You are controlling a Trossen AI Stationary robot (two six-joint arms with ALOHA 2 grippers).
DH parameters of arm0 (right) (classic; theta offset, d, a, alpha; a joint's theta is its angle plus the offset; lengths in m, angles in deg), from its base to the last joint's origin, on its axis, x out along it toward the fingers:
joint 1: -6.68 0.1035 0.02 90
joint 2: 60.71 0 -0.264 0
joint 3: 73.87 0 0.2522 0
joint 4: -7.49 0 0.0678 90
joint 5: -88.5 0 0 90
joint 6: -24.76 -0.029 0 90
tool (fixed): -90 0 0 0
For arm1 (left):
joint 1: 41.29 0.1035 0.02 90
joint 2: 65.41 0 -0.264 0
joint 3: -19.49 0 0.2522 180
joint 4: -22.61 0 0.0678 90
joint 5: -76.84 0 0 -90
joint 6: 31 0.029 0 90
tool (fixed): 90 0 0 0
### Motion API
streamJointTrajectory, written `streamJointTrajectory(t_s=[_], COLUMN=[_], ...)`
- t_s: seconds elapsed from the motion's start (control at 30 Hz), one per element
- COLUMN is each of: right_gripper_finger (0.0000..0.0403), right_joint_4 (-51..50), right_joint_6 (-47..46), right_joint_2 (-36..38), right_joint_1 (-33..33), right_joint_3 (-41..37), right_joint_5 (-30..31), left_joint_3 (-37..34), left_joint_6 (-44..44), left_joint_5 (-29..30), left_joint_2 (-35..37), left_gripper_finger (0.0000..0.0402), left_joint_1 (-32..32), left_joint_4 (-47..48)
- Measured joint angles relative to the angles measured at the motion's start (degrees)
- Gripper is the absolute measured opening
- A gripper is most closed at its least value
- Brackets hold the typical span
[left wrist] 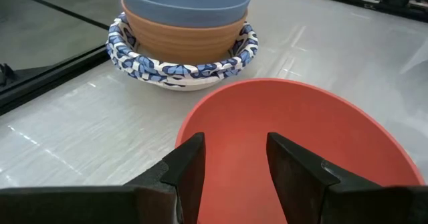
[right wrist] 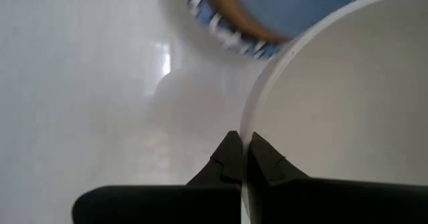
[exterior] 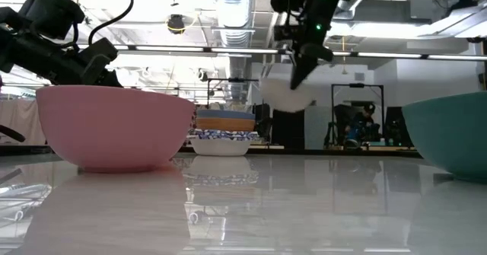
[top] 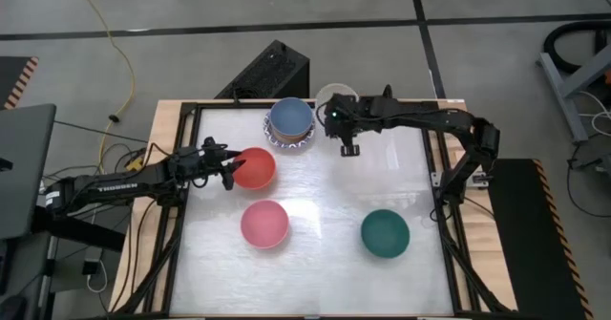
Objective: Nest bowls inside each other
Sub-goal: Stack the white bowl onto the stack of bowls
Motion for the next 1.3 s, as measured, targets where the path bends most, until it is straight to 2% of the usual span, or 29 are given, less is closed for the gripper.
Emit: streamJointTrajectory(t_s=[0.17, 0.73, 1.13, 1.23, 1.3], right_gripper_finger=[0.0010, 0.0010, 0.0010, 0.0010, 0.0010], right_joint_4=[3.8, 16.1, 23.8, 25.0, 22.2], right_joint_6=[3.3, 8.9, 13.1, 13.2, 13.2], right_joint_2=[0.0, -0.3, -1.5, -3.5, -6.0], right_joint_1=[0.0, -2.7, -3.0, -2.8, -2.9], right_joint_3=[2.1, 2.2, 2.2, 3.5, 5.7], right_joint_5=[-1.4, -16.5, -21.0, -21.1, -21.1], left_joint_3=[0.0, 0.0, 0.0, 0.0, 0.0], left_joint_6=[0.0, -0.8, -0.9, -0.9, -0.9], left_joint_5=[0.0, 0.3, 1.9, 1.9, 2.0], left_joint_2=[0.0, 0.0, 0.0, 0.0, 0.0], left_gripper_finger=[0.0148, 0.0148, 0.0148, 0.0148, 0.0148], left_joint_1=[0.0, 0.0, 0.0, 0.0, 0.0], left_joint_4=[0.0, -0.1, -0.3, -0.4, -0.6])
